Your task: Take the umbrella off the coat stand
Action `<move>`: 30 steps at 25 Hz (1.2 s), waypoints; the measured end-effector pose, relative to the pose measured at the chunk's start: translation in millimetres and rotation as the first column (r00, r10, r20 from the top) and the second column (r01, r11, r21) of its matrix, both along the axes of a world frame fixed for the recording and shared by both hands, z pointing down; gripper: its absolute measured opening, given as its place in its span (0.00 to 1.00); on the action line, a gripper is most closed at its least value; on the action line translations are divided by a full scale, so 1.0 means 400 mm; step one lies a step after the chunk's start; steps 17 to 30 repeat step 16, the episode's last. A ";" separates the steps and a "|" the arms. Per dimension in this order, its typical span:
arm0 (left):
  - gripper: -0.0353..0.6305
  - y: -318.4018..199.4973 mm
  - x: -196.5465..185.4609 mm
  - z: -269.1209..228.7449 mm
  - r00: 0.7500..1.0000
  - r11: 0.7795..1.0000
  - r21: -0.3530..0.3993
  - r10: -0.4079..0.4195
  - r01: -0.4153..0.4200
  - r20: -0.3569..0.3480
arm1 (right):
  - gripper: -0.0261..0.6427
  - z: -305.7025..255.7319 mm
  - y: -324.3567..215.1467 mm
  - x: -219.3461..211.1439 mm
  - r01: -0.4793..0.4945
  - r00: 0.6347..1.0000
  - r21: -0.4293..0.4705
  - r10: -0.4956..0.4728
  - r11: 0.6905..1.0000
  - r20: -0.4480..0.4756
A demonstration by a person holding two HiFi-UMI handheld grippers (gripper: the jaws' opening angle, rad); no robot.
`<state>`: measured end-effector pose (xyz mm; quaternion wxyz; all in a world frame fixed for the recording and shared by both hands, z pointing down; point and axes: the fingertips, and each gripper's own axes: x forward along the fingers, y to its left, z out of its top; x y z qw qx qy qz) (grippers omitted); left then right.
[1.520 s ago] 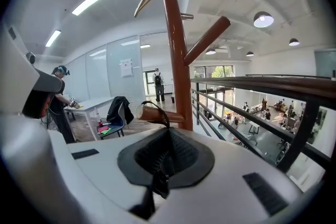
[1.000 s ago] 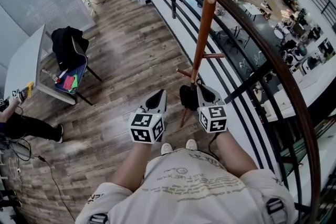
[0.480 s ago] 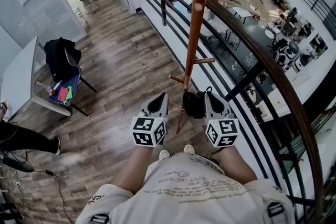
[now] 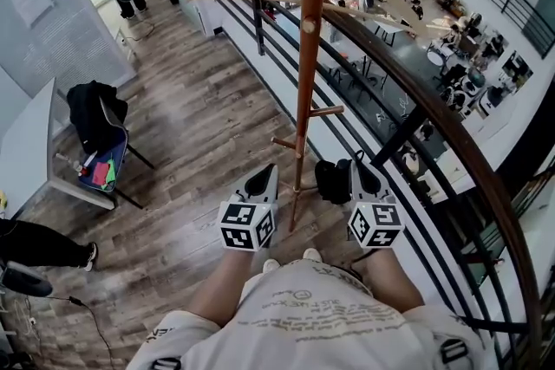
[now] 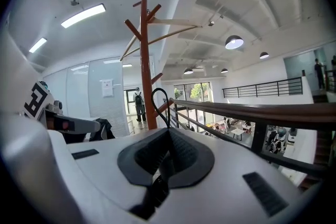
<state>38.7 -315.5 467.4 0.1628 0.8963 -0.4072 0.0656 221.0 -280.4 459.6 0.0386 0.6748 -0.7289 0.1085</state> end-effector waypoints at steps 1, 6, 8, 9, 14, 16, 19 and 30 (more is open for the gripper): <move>0.06 0.000 0.003 0.000 1.000 1.000 0.001 0.003 -0.003 0.001 | 0.05 -0.001 0.002 0.006 -0.006 1.000 0.001 0.006 1.000 0.001; 0.06 -0.002 0.015 -0.006 1.000 1.000 0.007 0.013 -0.013 0.008 | 0.05 -0.008 0.004 0.029 -0.022 1.000 0.010 0.022 1.000 0.006; 0.06 -0.001 0.020 -0.005 1.000 1.000 0.006 0.016 -0.017 0.012 | 0.05 -0.009 0.003 0.034 -0.025 1.000 0.012 0.025 1.000 0.008; 0.06 -0.001 0.022 -0.004 1.000 1.000 0.006 0.018 -0.018 0.014 | 0.05 -0.009 0.004 0.037 -0.026 1.000 0.013 0.026 1.000 0.009; 0.06 0.002 0.028 -0.009 1.000 1.000 0.007 0.019 -0.019 0.019 | 0.04 -0.016 0.009 0.045 -0.027 1.000 0.018 0.027 0.999 0.011; 0.06 0.003 0.029 -0.011 1.000 1.000 0.008 0.020 -0.020 0.022 | 0.05 -0.019 0.011 0.046 -0.027 1.000 0.018 0.027 0.999 0.013; 0.06 0.003 0.029 -0.011 1.000 1.000 0.008 0.020 -0.020 0.022 | 0.05 -0.019 0.011 0.046 -0.027 1.000 0.018 0.027 0.999 0.013; 0.06 0.003 0.029 -0.011 1.000 1.000 0.008 0.020 -0.020 0.022 | 0.05 -0.019 0.011 0.046 -0.027 1.000 0.018 0.027 0.999 0.013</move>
